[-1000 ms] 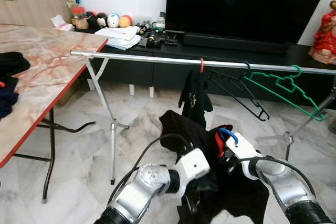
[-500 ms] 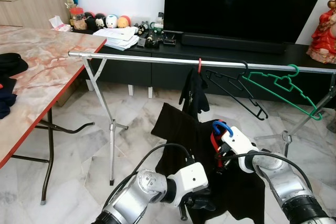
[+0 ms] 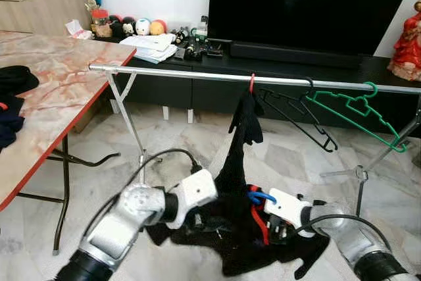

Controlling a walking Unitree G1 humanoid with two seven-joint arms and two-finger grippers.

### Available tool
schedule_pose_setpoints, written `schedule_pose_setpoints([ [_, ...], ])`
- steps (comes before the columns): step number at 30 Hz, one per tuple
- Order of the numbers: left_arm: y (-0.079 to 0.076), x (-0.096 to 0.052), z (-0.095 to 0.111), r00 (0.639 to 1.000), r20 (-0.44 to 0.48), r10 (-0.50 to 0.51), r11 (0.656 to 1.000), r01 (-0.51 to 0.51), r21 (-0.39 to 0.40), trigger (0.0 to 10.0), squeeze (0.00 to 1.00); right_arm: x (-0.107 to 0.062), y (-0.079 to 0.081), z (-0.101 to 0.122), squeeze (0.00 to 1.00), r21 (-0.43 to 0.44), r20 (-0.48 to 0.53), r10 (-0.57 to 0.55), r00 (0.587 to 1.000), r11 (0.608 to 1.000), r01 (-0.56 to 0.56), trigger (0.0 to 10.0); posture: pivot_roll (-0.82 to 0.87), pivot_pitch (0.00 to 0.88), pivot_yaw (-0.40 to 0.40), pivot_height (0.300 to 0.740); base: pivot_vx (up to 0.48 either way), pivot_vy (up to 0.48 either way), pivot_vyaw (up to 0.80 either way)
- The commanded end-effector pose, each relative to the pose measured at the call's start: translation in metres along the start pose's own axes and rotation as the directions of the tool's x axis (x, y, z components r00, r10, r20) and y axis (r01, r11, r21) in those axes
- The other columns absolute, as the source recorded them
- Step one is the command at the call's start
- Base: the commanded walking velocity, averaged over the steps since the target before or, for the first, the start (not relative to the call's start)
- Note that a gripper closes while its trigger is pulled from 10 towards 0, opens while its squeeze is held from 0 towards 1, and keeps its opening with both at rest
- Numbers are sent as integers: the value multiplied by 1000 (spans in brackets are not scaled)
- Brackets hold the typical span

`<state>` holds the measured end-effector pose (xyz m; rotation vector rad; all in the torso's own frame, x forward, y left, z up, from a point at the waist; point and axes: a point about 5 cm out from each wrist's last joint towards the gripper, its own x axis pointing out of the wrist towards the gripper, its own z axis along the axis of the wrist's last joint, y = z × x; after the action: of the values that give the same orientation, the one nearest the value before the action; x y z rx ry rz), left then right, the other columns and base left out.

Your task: Hang hanger

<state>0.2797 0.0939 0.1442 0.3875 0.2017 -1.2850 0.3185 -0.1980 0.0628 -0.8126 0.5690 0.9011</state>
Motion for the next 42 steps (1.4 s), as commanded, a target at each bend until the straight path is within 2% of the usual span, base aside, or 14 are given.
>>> schedule_pose_setpoints([
  [1, -1, -3, 9, 999, 27, -29, 999, 28, 16, 10000, 1000, -3, -8, 6, 0, -38, 14, -23, 1000, 999, 24, 0, 35, 0, -33, 740, 0, 0, 0],
  [6, -2, -3, 8, 999, 4, -41, 999, 41, 27, 10000, 1000, -3, -8, 6, 0, -47, 16, -17, 1000, 999, 18, 0, 36, 0, -29, 740, 0, 0, 0],
  [10, -6, 14, -18, 990, -144, 2, 997, 8, 73, 10000, 1000, 1, -3, 18, 0, -90, 80, 20, 997, 996, -13, 0, 27, 0, -15, 740, 0, 0, 0],
  [12, -6, 16, -21, 988, -154, 22, 997, -11, 72, 10000, 1000, 2, -2, 19, 0, -94, 86, 25, 996, 995, -16, 0, 26, 0, -13, 740, 0, 0, 0],
  [13, -6, 22, -24, 984, -171, 47, 996, -34, 80, 10000, 0, 2, -1, 21, 0, -103, 94, 32, 995, 994, -22, 0, 28, 0, -13, 740, 0, 0, 0],
  [20, -2, 33, -26, 977, -166, 135, 989, -124, 76, 10000, 0, 3, 8, 26, 0, -137, 125, 80, 989, 989, -63, 0, 20, 0, -6, 740, 0, 0, 0],
  [25, -3, 37, -25, 978, -147, 148, 988, -138, 74, 10000, 0, 4, 13, 27, 0, -147, 132, 99, 986, 986, -79, 0, 20, 0, -3, 740, 0, 0, 0],
  [34, -14, 46, -35, 983, -167, 72, 997, -68, 33, 10000, 0, 2, 16, 39, 0, -166, 187, 123, 975, 982, -92, 0, 9, 0, 9, 740, 0, 0, 0],
  [35, -17, 48, -37, 984, -167, 64, 998, -59, 30, 4784, 0, 1, 17, 40, 0, -172, 194, 134, 972, 980, -100, 0, 8, 0, 8, 740, 0, 0, 0],
  [36, -17, 48, -37, 984, -167, 64, 998, -59, 30, 4784, 0, 1, 17, 40, 0, -172, 194, 134, 972, 980, -100, 0, 8, 0, 8, 740, 0, 0, 0],
  [37, -19, 50, -41, 982, -177, 57, 998, -51, 37, 2941, 0, 0, 20, 42, 0, -185, 207, 160, 965, 975, -121, 0, 0, 0, 11, 740, 0, 0, 0],
  [39, -20, 51, -43, 982, -180, 54, 998, -49, 33, 549, 0, -2, 22, 43, 0, -194, 217, 174, 960, 972, -132, 0, -9, 0, 14, 740, 0, 0, 0],
  [40, -20, 51, -43, 982, -179, 55, 998, -51, 29, 0, 0, -2, 23, 44, 0, -195, 220, 176, 960, 972, -133, 0, -14, 0, 16, 740, 0, 0, 0],
  [42, -21, 53, -43, 983, -173, 54, 998, -51, 22, 0, 0, -5, 25, 45, 0, -199, 226, 188, 956, 970, -143, 0, -18, 0, 18, 740, 0, 0, 0],
])
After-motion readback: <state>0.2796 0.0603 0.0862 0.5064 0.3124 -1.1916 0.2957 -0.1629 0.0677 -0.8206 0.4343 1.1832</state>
